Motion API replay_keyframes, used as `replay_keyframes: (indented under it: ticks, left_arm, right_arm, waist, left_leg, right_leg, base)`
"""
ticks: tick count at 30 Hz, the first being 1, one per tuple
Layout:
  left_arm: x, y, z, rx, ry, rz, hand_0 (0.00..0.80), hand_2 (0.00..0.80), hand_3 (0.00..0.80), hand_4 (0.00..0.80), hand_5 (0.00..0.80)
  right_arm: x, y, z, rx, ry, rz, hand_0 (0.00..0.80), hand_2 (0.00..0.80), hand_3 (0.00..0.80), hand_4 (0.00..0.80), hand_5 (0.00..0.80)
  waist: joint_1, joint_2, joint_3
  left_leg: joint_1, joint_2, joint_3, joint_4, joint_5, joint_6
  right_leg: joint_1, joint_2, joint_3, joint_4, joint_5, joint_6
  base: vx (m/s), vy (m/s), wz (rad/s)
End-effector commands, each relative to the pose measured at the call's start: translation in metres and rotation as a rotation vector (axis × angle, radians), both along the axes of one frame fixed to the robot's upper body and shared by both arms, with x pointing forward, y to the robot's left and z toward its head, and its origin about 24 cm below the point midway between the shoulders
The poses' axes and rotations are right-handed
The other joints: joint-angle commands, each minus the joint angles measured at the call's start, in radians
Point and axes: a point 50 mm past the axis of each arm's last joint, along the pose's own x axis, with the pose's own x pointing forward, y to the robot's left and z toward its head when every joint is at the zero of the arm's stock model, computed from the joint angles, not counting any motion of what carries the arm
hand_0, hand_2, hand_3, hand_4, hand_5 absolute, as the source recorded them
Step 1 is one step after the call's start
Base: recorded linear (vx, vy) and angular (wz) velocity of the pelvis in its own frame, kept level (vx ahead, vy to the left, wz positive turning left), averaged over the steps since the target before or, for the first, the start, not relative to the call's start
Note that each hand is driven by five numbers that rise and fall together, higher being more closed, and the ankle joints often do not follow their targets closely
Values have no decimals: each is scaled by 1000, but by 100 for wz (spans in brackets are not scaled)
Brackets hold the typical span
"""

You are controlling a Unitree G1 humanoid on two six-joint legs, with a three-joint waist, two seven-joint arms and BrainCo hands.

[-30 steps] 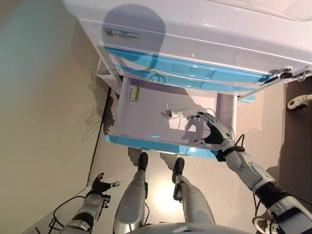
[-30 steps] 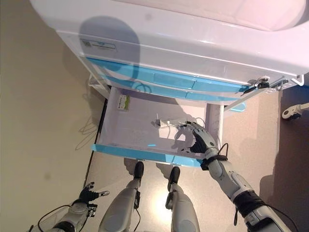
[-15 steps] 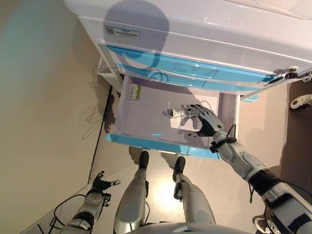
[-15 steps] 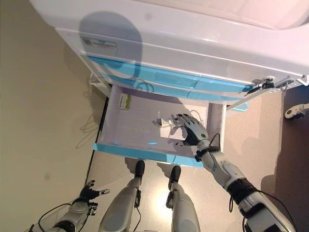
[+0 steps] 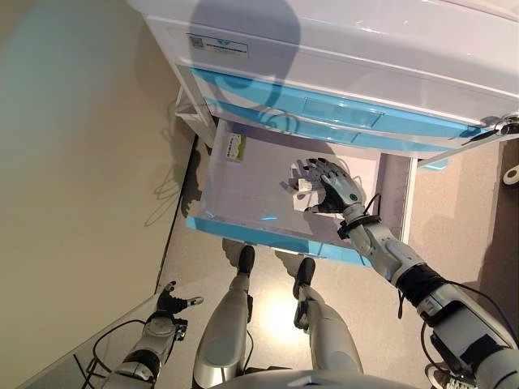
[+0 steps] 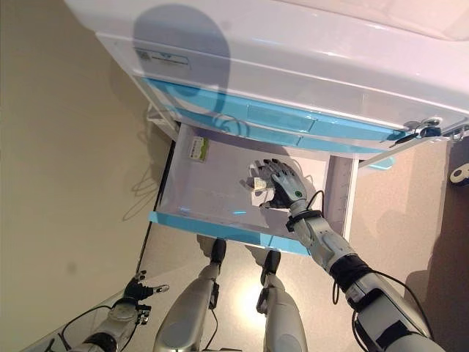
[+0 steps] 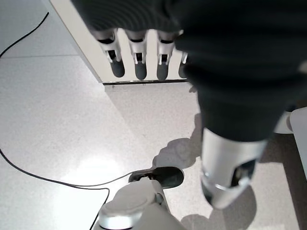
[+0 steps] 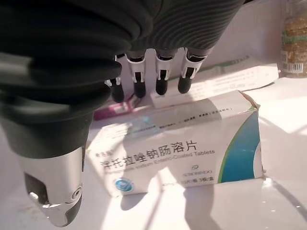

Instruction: Open the drawer and pick up the medicine

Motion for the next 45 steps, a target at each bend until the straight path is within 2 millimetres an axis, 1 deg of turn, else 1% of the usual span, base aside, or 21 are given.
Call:
replay_keyframes:
  ticks: [1, 3, 4, 6, 12, 13, 14, 15, 16, 19, 28, 31, 32, 33, 34, 37, 39, 41, 42, 44, 45]
  left_arm:
    - [-3, -7, -4, -1, 8, -3, 0, 0, 0, 0, 0]
    - [-3, -8, -4, -7, 7, -2, 0, 0, 0, 0, 0]
    - [-3, -10, -5, -16, 13, -6, 0, 0, 0, 0, 0]
    - [-3, -10, -5, -16, 13, -6, 0, 0, 0, 0, 0]
    - [-4, -13, -7, -22, 28, -8, 0, 0, 0, 0, 0]
    - [-4, -14, -7, -24, 32, -10, 0, 0, 0, 0, 0]
    - [-5, -14, -8, -23, 37, -13, 0, 0, 0, 0, 0]
    - [-5, -14, -8, -23, 37, -13, 0, 0, 0, 0, 0]
    - [-5, -15, -8, -25, 40, -13, 0, 0, 0, 0, 0]
    - [-6, -15, -9, -26, 43, -12, 0, 0, 0, 0, 0]
    - [-4, -16, -8, -27, 38, -15, 0, 0, 0, 0, 0]
    - [-5, -12, -8, -25, 41, -7, 0, 0, 0, 0, 0]
    - [-5, -12, -8, -25, 41, -7, 0, 0, 0, 0, 0]
    - [-6, -9, -8, -23, 47, 3, 0, 0, 0, 0, 0]
    - [-6, -9, -8, -23, 47, 3, 0, 0, 0, 0, 0]
    - [-9, -3, -8, -17, 56, 28, 0, 0, 0, 0, 0]
    - [-13, 4, -8, -11, 75, 55, 0, 0, 0, 0, 0]
    - [-17, 7, -9, -9, 91, 71, 0, 0, 0, 0, 0]
    - [-17, 7, -9, -9, 91, 70, 0, 0, 0, 0, 0]
    - [-23, 12, -11, -13, 120, 88, 0, 0, 0, 0, 0]
    - [-23, 12, -11, -13, 121, 87, 0, 0, 0, 0, 0]
  right_arm:
    - [4, 17, 1, -59, -21, 28, 0, 0, 0, 0, 0]
    - [6, 16, -5, -78, 5, 11, 0, 0, 0, 0, 0]
    - [7, 16, -13, -120, 37, -10, 0, 0, 0, 0, 0]
    - [8, 16, -13, -120, 37, -10, 0, 0, 0, 0, 0]
    - [12, 14, -35, -270, 130, -69, 0, 0, 0, 0, 0]
    - [12, 12, -38, -289, 146, -85, 72, 72, 72, 72, 72]
    - [12, 12, -40, -296, 157, -86, 445, 445, 445, 445, 445]
    - [12, 12, -40, -296, 157, -86, 709, 709, 709, 709, 709]
    - [13, 13, -41, -297, 164, -88, 800, 800, 800, 800, 800]
    - [11, 12, -44, -294, 176, -95, 800, 800, 800, 800, 800]
    - [11, 10, -39, -298, 148, -71, 800, 800, 800, 800, 800]
    - [13, 11, -22, -272, 84, -42, 800, 800, 800, 800, 800]
    - [13, 11, -22, -272, 84, -43, 800, 800, 800, 800, 800]
    - [14, 14, -8, -254, 38, -8, 800, 800, 800, 800, 800]
    - [14, 14, -8, -254, 38, -8, 800, 800, 800, 800, 800]
    - [11, 19, 10, -220, -11, 54, 800, 800, 800, 800, 800]
    - [4, 24, 26, -174, -33, 121, 800, 800, 800, 800, 800]
    - [-1, 28, 35, -140, -28, 170, 800, 800, 800, 800, 800]
    - [-1, 27, 35, -140, -27, 170, 800, 800, 800, 800, 800]
    - [-12, 32, 45, -18, 23, 244, 800, 800, 800, 800, 800]
    - [-12, 32, 46, -17, 25, 244, 800, 800, 800, 800, 800]
  waist:
    - [9, 6, -37]
    - [11, 7, -36]
    - [13, 10, -34]
    - [13, 10, -34]
    - [19, 11, -24]
    - [20, 12, -24]
    - [21, 13, -25]
    - [21, 12, -25]
    - [20, 14, -26]
    - [20, 14, -27]
    - [16, 12, -34]
    - [11, 4, -41]
    - [12, 5, -43]
    - [7, -5, -50]
    - [7, -5, -50]
    - [2, -20, -64]
    - [-5, -36, -75]
    - [-10, -46, -85]
    - [-9, -45, -84]
    - [-15, -59, -102]
    - [-14, -59, -102]
  left_leg:
    - [-18, -33, 5, -56, 25, 14]
    - [-17, -33, 3, -58, 26, 14]
    - [-19, -35, 0, -60, 28, 14]
    - [-20, -35, 0, -60, 28, 14]
    - [-16, -35, -7, -70, 33, 11]
    - [-16, -35, -8, -71, 34, 10]
    - [-17, -36, -10, -72, 35, 11]
    - [-17, -36, -10, -72, 35, 11]
    - [-17, -37, -11, -74, 36, 10]
    - [-17, -38, -12, -77, 37, 11]
    - [-14, -38, -9, -84, 38, 12]
    - [-7, -37, -5, -84, 34, 13]
    - [-12, -37, -5, -84, 37, 13]
    - [-1, -36, -2, -84, 30, 13]
    - [-1, -36, -2, -84, 30, 13]
    - [1, -32, 4, -83, 27, 14]
    - [15, -28, 14, -84, 21, 14]
    - [28, -23, 17, -85, 17, 13]
    - [29, -23, 17, -86, 17, 13]
    - [46, -20, 23, -86, 13, 11]
    - [47, -20, 23, -87, 13, 11]
  right_leg:
    - [-72, -24, 11, 112, 1, 43]
    - [-71, -25, 10, 111, 2, 43]
    - [-74, -26, 8, 112, 3, 42]
    - [-74, -26, 8, 112, 3, 42]
    - [-73, -28, 5, 113, 2, 40]
    - [-72, -28, 5, 112, 2, 40]
    - [-71, -28, 4, 112, 3, 40]
    - [-71, -28, 4, 112, 3, 40]
    - [-72, -29, 2, 111, 4, 40]
    - [-72, -30, 3, 111, 6, 40]
    - [-76, -33, 8, 111, 7, 42]
    - [-74, -32, 15, 111, 8, 43]
    - [-77, -31, 15, 107, 13, 43]
    - [-71, -29, 21, 111, 9, 43]
    - [-71, -29, 21, 111, 9, 43]
    - [-70, -25, 25, 106, 14, 43]
    - [-60, -20, 33, 105, 13, 44]
    - [-50, -17, 36, 105, 11, 43]
    - [-49, -17, 36, 105, 10, 43]
    - [-30, -11, 36, 98, 7, 42]
    - [-28, -11, 35, 97, 7, 42]
  base:
    - [0, 0, 0]
    - [-2, 6, 2]
    - [-3, 9, 3]
    - [-2, 4, 2]
    - [0, -1, 1]
    - [8, 4, 3]
    - [1, 6, 4]
    - [2, 13, 5]
    - [4, 15, 3]
    - [5, 12, 5]
    - [0, 6, 2]
    - [0, 0, 0]
    - [0, 0, 0]
    - [0, 0, 0]
    - [0, 0, 0]
    - [0, 0, 0]
    - [19, -14, -10]
    - [20, -19, -23]
    - [17, -12, -20]
    - [29, -37, -7]
    - [45, -45, -6]
